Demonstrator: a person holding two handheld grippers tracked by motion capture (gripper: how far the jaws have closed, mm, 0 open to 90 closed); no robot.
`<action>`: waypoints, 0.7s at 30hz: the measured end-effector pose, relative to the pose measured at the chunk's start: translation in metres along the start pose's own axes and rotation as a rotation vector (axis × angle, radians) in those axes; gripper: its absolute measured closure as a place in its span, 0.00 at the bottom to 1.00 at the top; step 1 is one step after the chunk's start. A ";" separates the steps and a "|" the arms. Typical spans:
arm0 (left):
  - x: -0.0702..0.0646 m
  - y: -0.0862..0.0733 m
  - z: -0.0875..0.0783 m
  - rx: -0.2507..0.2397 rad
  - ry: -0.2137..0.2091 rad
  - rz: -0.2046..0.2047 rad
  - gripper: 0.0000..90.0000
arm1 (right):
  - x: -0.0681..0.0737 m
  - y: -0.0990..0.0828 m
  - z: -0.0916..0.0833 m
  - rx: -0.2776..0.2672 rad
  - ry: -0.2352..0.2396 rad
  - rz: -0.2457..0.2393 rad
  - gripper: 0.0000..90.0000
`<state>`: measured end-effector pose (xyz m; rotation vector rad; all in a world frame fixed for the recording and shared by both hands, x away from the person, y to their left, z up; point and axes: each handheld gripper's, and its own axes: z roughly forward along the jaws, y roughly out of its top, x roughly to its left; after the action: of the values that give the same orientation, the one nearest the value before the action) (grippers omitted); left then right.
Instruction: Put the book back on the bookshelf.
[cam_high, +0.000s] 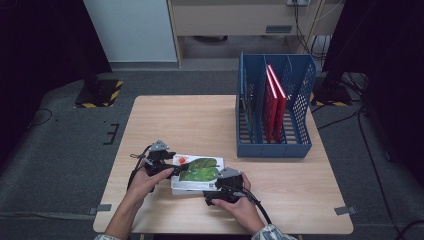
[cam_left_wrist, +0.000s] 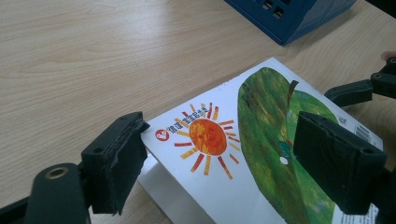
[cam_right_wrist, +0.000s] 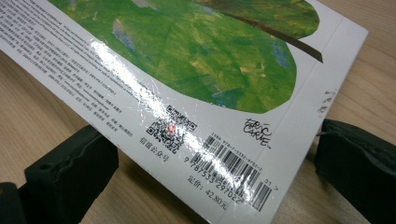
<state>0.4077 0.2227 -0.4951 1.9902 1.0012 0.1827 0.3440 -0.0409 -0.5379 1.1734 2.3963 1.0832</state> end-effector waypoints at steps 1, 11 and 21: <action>0.001 0.000 0.000 0.003 0.000 0.004 0.19 | 0.000 0.000 0.000 0.001 0.001 0.003 0.00; 0.002 -0.008 0.001 0.023 0.007 -0.016 0.12 | 0.000 0.000 0.000 -0.005 0.003 0.018 0.00; -0.009 -0.020 -0.001 0.072 -0.059 0.002 0.16 | 0.000 0.000 0.000 -0.003 0.002 0.013 0.00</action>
<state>0.3897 0.2229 -0.5075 2.0502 0.9803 0.0888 0.3436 -0.0410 -0.5377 1.1896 2.3911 1.0920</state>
